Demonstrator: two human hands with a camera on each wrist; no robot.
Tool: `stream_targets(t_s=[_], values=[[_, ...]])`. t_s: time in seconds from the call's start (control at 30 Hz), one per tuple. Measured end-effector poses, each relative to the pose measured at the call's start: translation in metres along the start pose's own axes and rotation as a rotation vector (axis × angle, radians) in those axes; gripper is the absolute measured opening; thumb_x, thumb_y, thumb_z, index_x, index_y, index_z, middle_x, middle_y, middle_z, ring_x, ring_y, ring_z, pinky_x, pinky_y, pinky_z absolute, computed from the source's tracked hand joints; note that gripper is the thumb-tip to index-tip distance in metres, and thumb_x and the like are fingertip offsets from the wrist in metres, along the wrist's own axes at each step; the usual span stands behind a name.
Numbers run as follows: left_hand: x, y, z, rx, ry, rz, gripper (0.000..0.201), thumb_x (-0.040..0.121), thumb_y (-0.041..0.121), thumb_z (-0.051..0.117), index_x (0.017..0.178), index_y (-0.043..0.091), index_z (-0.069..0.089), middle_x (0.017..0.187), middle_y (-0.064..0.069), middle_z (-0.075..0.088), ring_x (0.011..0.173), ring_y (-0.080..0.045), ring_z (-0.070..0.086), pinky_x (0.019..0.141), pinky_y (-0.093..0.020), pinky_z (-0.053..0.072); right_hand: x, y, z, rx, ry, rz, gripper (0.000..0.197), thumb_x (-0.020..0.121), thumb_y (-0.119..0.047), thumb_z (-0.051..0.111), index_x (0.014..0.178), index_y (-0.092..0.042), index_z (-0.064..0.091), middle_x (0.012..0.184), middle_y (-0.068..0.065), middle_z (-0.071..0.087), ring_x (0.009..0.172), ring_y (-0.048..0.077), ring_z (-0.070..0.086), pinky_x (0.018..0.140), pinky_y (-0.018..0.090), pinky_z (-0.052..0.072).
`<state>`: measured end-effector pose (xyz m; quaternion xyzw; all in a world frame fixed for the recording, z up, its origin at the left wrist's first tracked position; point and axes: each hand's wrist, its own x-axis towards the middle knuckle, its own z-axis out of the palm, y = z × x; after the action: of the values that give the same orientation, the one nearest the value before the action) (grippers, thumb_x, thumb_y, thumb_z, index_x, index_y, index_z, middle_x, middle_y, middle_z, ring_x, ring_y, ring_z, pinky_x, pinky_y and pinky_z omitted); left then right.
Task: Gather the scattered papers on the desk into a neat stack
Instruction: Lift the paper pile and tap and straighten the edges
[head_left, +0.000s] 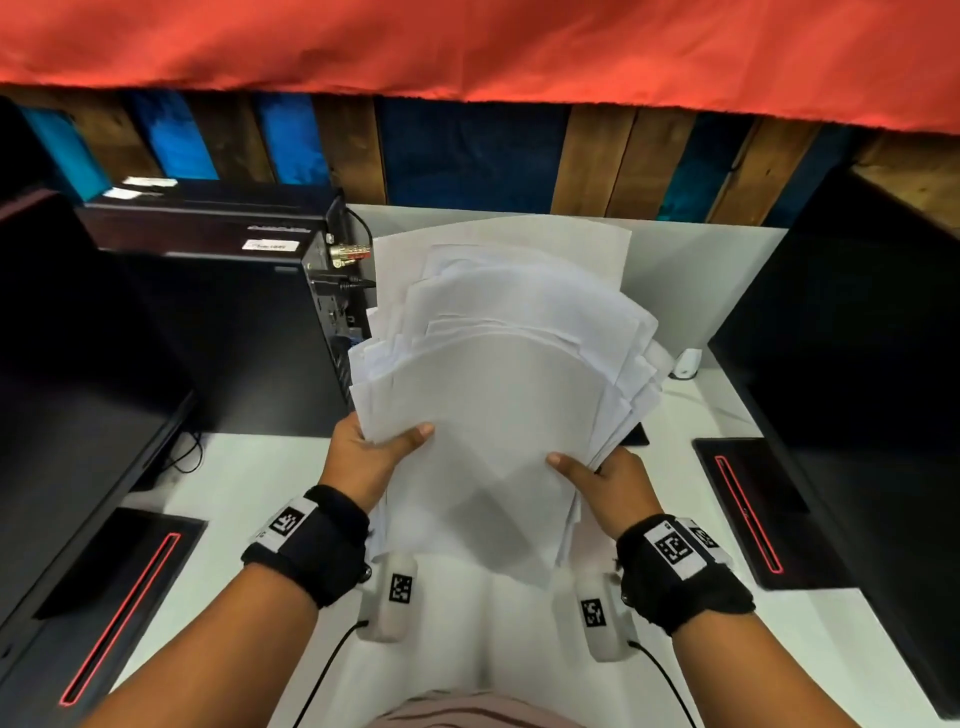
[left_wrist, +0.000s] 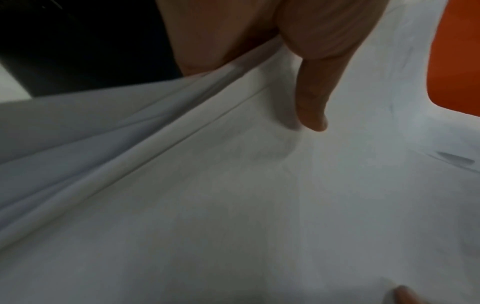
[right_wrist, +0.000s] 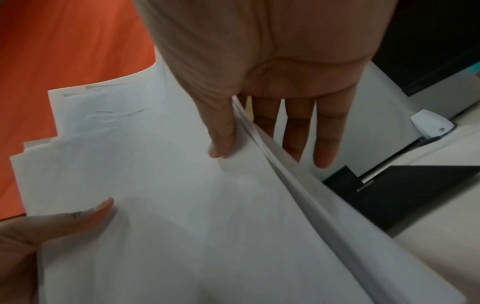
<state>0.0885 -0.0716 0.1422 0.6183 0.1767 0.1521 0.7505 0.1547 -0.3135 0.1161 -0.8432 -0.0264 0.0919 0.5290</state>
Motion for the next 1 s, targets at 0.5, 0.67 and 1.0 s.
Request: stream_targets(t_s=[0.5, 0.67, 1.0], values=[[0.006, 0.028, 0.004, -0.040, 0.027, 0.133, 0.044, 0.063, 0.005, 0.082, 0.105, 0.012, 0.069, 0.099, -0.002, 0.075, 0.095, -0.017, 0.071, 0.072, -0.021, 0.056, -0.021, -0.070, -0.005, 0.527, 0.192, -0.246, 0.057, 0.065, -0.008, 0.084, 0.117, -0.011, 0.062, 0.112, 0.007, 0.070, 0.105, 0.020, 0.067, 0.092, 0.035, 0.054], [0.006, 0.052, 0.016, -0.081, 0.062, 0.249, 0.046, 0.065, 0.015, 0.079, 0.109, 0.012, 0.066, 0.095, 0.002, 0.074, 0.092, -0.013, 0.070, 0.073, -0.019, 0.054, -0.023, -0.088, 0.000, 0.690, 0.292, -0.294, 0.062, 0.068, -0.016, 0.083, 0.124, -0.017, 0.057, 0.116, 0.005, 0.068, 0.107, 0.019, 0.066, 0.091, 0.036, 0.054], [0.007, 0.066, 0.026, -0.001, 0.208, 0.318, 0.036, 0.073, 0.025, 0.080, 0.104, 0.010, 0.072, 0.097, -0.002, 0.075, 0.089, -0.014, 0.072, 0.073, -0.024, 0.058, -0.017, -0.100, 0.010, 0.737, 0.482, -0.269, 0.031, 0.079, -0.015, 0.075, 0.109, -0.017, 0.068, 0.100, -0.003, 0.074, 0.094, 0.010, 0.070, 0.079, 0.020, 0.055]])
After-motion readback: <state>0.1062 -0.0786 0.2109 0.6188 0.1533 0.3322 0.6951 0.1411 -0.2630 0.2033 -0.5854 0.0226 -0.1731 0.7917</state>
